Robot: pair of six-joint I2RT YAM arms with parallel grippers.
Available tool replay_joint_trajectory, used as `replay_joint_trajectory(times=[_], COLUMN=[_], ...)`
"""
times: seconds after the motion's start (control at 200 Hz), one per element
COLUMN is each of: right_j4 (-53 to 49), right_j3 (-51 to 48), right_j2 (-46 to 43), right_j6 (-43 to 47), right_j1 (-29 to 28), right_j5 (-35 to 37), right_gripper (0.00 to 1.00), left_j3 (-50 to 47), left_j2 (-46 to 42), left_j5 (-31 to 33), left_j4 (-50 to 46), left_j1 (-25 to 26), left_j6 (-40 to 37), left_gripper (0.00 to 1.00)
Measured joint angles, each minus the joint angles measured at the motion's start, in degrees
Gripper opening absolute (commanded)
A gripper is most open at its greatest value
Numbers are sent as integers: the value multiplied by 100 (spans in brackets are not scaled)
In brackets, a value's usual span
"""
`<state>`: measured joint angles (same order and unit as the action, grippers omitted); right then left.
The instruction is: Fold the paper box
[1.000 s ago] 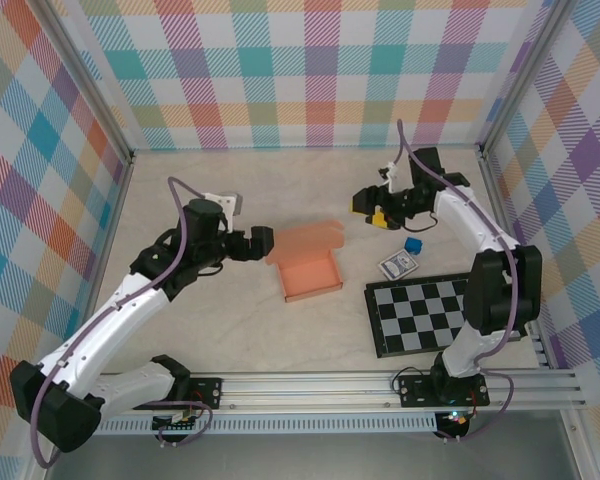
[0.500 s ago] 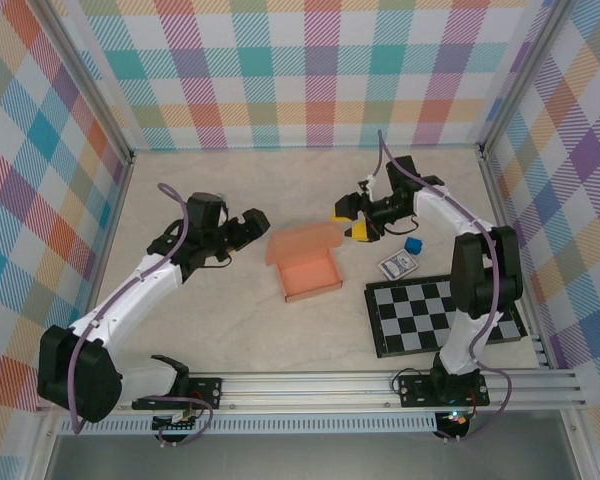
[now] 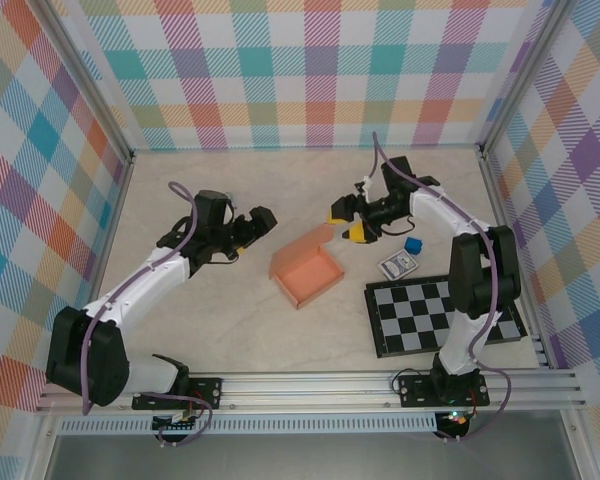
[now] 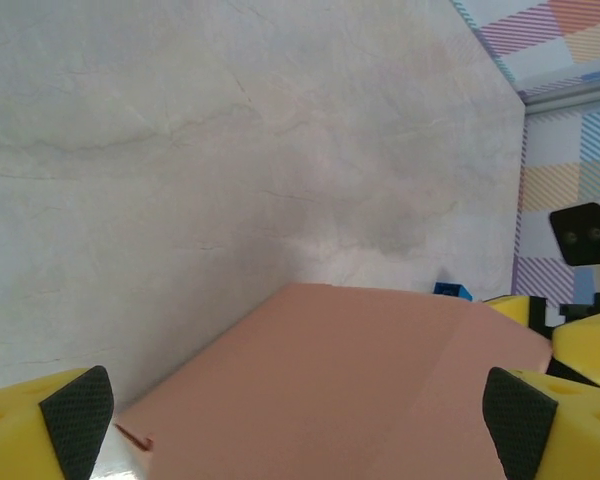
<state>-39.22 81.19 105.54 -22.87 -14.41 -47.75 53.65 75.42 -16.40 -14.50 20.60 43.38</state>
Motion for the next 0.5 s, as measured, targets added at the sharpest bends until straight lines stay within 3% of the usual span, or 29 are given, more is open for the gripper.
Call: replay_joint_trajectory(times=[0.24, 0.5], right_j4=[-260, 315], right_j3=[654, -282], right_j2=[-111, -1091], right_j6=[918, 2885], right_j1=[-9, -66], right_j5=[822, 1207], right_gripper=[78, 79], left_j3=[-44, -669], left_j2=[-973, -1740], left_j5=[55, 129], left_j4=[-767, -833], left_j1=[-118, 487], left_j6=[-901, -1928], left_gripper=[98, 96])
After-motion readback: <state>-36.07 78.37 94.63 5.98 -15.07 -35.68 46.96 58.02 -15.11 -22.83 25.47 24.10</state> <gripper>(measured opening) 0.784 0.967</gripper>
